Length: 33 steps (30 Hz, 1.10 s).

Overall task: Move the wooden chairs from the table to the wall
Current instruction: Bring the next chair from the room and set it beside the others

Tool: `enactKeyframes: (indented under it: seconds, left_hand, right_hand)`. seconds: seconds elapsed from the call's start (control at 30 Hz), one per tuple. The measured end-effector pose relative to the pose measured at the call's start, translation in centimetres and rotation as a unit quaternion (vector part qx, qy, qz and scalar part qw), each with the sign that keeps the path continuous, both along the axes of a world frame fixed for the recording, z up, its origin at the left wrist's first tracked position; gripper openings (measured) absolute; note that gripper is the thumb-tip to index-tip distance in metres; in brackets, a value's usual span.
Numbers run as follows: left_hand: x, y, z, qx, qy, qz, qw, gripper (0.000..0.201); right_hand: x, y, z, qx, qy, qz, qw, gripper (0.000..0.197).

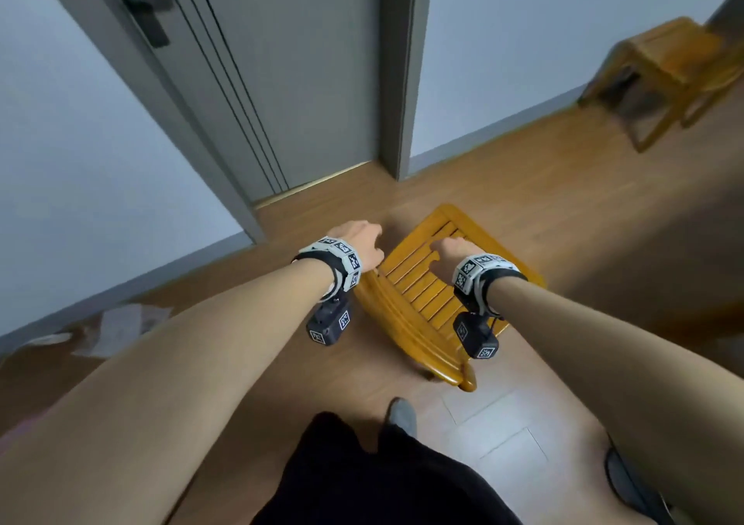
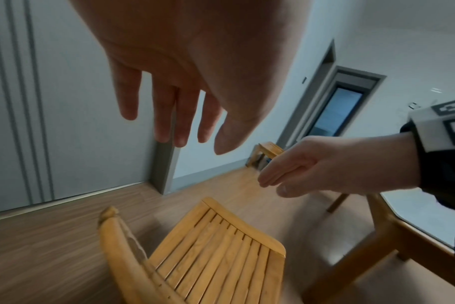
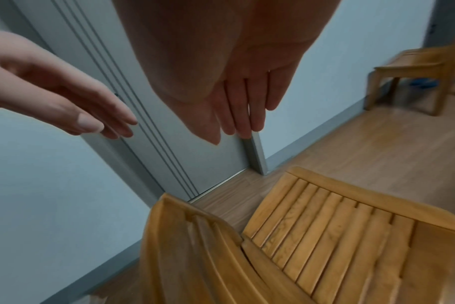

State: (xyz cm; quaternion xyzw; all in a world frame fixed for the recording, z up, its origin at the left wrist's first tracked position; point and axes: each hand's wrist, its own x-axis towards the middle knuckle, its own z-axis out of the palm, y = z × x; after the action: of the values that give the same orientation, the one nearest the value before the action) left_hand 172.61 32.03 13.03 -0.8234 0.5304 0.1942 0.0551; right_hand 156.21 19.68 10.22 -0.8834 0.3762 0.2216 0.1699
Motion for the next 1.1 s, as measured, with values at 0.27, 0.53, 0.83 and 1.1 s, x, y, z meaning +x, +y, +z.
enactKeyframes:
  seconds: [0.27,0.53,0.83,1.1]
  left_hand:
    - [-1.6,-5.9,-2.5,0.041,-0.005,-0.148,0.988,0.047]
    - [-3.2,-7.1,-7.6,0.072,0.015,-0.326,0.942,0.049]
    - [-0.2,-3.5,-14.5,0.134,0.038,-0.406,0.903,0.052]
    - [4.8,-1.9,-16.2,0.137,0.075,-0.375,0.914,0.050]
  right_hand:
    - [-5.7,-1.1,-2.1,0.012,-0.001,-0.162,0.987,0.043]
    - [-9.4,6.3,-6.1,0.039,-0.001,-0.367,0.930,0.040]
    - [-7.4,16.1,-12.3,0.061,-0.022,-0.429,0.901,0.028]
    - [-5.0,16.2,-15.0,0.009,0.013,-0.418,0.908,0.024]
